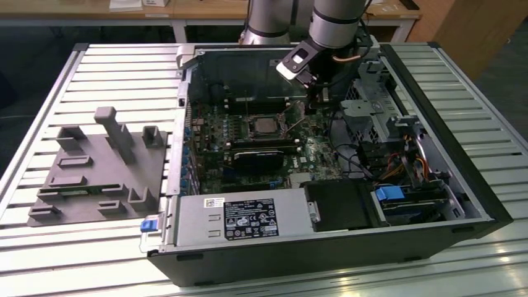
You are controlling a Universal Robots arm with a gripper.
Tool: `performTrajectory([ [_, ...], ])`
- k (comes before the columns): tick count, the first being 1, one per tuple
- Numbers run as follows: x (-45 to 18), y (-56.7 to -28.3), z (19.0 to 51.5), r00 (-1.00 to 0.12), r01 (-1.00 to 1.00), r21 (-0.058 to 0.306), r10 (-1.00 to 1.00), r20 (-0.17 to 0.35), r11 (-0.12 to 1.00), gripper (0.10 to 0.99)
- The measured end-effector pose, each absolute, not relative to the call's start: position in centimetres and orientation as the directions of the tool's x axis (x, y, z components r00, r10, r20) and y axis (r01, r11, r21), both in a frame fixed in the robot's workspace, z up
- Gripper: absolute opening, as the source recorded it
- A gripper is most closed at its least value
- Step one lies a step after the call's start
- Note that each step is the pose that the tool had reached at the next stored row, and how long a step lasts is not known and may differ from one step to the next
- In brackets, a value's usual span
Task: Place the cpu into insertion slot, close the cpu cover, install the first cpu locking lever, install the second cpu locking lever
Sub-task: 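Close the cpu cover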
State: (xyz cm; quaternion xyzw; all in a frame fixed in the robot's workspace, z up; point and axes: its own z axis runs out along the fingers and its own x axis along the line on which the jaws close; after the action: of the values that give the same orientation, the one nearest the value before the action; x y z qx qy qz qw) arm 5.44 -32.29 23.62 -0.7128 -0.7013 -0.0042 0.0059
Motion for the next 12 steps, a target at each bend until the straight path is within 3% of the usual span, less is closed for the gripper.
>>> performTrajectory([
  [12, 3.0, -32.3, 23.6, 0.016, 1.000, 0.001, 1.000, 0.014, -0.016, 0.106],
])
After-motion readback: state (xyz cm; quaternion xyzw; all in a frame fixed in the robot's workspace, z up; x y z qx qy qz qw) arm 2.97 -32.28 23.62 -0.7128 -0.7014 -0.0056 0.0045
